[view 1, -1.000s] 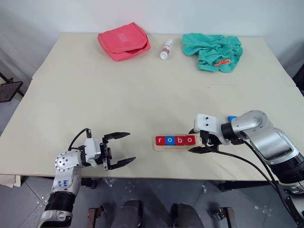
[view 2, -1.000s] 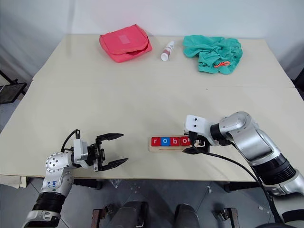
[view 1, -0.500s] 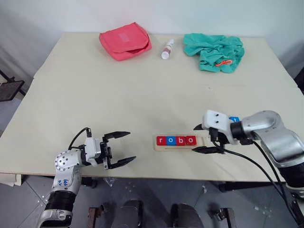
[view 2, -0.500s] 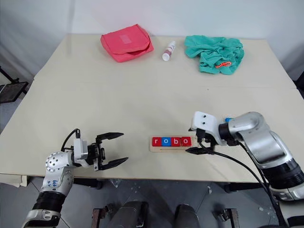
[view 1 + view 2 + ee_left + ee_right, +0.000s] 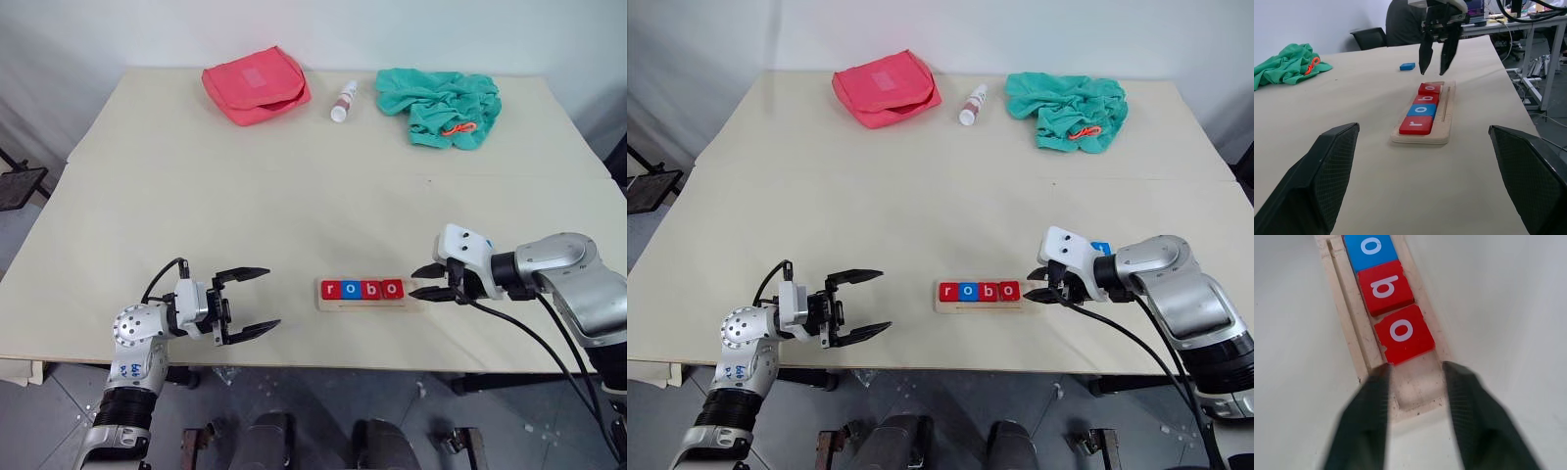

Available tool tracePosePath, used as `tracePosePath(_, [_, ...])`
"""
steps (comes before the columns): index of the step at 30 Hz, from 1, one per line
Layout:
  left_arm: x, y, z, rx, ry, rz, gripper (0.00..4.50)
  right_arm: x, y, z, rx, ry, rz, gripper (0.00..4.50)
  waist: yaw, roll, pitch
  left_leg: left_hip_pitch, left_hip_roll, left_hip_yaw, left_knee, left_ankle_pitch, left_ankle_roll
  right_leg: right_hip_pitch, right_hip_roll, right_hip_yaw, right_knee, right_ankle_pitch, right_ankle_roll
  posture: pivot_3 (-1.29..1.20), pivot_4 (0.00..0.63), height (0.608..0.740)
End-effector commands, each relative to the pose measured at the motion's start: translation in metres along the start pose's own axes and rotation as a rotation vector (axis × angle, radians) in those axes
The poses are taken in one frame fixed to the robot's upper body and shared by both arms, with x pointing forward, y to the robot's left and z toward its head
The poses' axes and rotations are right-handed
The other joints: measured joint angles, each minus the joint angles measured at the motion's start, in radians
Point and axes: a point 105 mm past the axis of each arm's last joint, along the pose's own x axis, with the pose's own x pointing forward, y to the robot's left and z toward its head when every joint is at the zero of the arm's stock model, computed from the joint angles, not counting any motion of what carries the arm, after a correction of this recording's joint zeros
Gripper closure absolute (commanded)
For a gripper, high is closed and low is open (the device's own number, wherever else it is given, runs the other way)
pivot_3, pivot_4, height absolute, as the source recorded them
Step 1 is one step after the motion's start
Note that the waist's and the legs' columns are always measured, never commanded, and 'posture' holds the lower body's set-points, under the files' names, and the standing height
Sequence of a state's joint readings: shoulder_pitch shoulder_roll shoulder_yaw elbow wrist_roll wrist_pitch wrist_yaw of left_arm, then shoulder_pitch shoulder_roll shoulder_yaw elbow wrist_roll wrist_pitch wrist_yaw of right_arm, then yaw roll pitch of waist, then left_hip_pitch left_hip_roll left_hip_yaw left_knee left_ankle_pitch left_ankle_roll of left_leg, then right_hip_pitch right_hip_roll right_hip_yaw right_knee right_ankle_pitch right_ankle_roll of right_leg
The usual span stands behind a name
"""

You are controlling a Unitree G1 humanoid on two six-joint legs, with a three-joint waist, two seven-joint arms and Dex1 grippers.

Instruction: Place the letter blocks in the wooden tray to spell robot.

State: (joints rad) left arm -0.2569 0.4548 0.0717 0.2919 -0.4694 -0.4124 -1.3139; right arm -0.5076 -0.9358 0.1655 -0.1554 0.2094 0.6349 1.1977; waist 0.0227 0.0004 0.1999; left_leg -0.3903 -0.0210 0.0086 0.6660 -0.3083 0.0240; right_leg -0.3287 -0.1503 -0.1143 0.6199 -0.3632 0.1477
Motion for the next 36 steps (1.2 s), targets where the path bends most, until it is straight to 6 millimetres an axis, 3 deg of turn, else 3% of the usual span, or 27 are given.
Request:
tracePosePath(1, [-0.014, 0.001, 0.005, -0.001, -0.004, 0.012, 0.0, -0.001, -0.004, 0.004, -0.028, 0.007, -0.028, 4.22, -0.001, 0.0, 0.0, 0.0, 0.0, 0.0, 0.0, 0.0, 0.0, 0.0, 0.0, 0.0, 0.0, 0.0, 0.0, 0.0, 0.15, 0.74])
tracePosePath(2, [-0.017, 0.0, 0.005, -0.004, -0.002, 0.01, 0.0, 0.001, -0.004, 0.003, -0.027, 0.009, -0.027, 4.47, -0.002, 0.0, 0.0, 0.0, 0.0, 0.0, 0.0, 0.0, 0.0, 0.0, 0.0, 0.0, 0.0, 0.0, 0.0, 0.0, 0.15, 0.74])
tracePosePath(13, [-0.028, 0.002, 0.009, -0.016, 0.005, 0.015, 0.0, 0.022, -0.001, 0.0, 0.003, -0.003, -0.008, 4.47, -0.001, 0.0, 0.0, 0.0, 0.0, -0.001, 0.0, 0.0, 0.0, 0.0, 0.0, 0.0, 0.0, 0.0, 0.0, 0.0, 0.15, 0.74])
tracePosePath(21, [-0.025, 0.003, 0.007, -0.009, 0.004, 0.02, 0.0, 0.023, -0.002, 0.003, 0.016, -0.018, -0.024, 4.47, -0.002, 0.0, 0.0, 0.0, 0.0, -0.001, 0.0, 0.0, 0.0, 0.0, 0.0, 0.0, 0.0, 0.0, 0.0, 0.0, 0.15, 0.74])
tracePosePath(27, [-0.022, 0.005, 0.006, -0.009, -0.008, 0.012, 0.0, 0.001, -0.008, 0.002, 0.05, -0.053, -0.118, 4.47, 0.002, 0.0, 0.0, 0.0, 0.0, -0.001, 0.0, 0.0, 0.0, 0.0, 0.0, -0.001, 0.001, 0.0, 0.0, 0.0, 0.15, 0.74])
tracePosePath(32, [-0.023, 0.005, 0.007, -0.019, -0.03, -0.017, 0.0, -0.036, -0.015, -0.014, 0.172, -0.178, -0.347, 4.47, 0.006, 0.0, 0.0, 0.0, 0.0, -0.001, 0.0, 0.0, 0.0, 0.0, 0.0, -0.001, 0.001, 0.0, 0.0, 0.0, 0.15, 0.74])
tracePosePath(36, [-0.028, 0.008, 0.008, -0.019, -0.052, -0.02, 0.0, -0.057, -0.007, -0.045, 0.312, -0.217, -0.508, 3.18, 0.004, 0.0, 0.0, 0.0, 0.0, -0.001, -0.001, 0.0, 0.0, 0.001, 0.0, -0.002, 0.0, 0.0, 0.0, 0.0, 0.15, 0.74])
